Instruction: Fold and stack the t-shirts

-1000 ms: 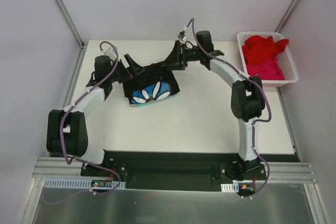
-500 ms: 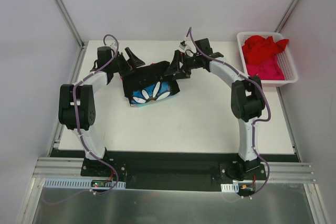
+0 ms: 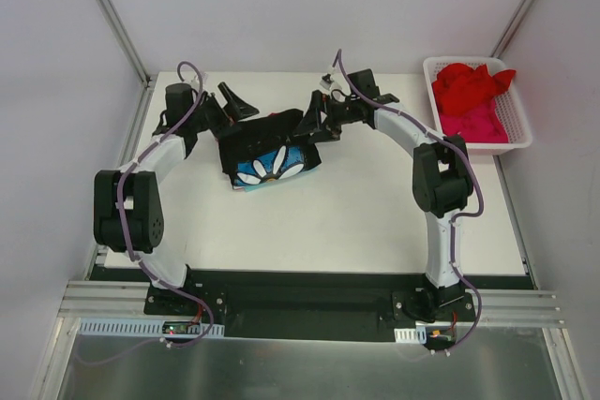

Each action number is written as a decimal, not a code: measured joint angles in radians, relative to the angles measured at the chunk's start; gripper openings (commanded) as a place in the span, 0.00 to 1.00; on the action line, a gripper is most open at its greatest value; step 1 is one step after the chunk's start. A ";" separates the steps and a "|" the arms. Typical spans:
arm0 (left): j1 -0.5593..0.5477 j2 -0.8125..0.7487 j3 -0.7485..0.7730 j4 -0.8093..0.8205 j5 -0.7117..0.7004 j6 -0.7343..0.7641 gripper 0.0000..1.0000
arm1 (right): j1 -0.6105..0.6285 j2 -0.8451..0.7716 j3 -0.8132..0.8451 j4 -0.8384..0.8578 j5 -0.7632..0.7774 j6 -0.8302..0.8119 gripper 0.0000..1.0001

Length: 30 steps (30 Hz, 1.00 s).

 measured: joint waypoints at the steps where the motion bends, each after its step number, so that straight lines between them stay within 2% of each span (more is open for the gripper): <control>1: -0.003 -0.016 0.000 0.000 0.006 -0.010 0.99 | 0.000 0.000 -0.004 0.000 0.001 -0.002 0.96; 5: -0.033 -0.069 -0.012 0.034 0.025 -0.049 0.99 | 0.001 0.000 -0.022 -0.001 0.003 -0.003 0.96; 10: -0.058 -0.058 -0.063 0.140 0.058 -0.106 0.99 | 0.001 0.000 -0.034 -0.003 0.003 -0.003 0.96; 20: -0.042 0.253 -0.092 0.371 0.084 -0.206 0.99 | 0.000 -0.007 -0.052 -0.008 0.004 -0.021 0.96; 30: 0.025 0.316 -0.013 0.413 0.111 -0.222 0.99 | -0.004 -0.058 -0.075 -0.055 0.006 -0.053 0.96</control>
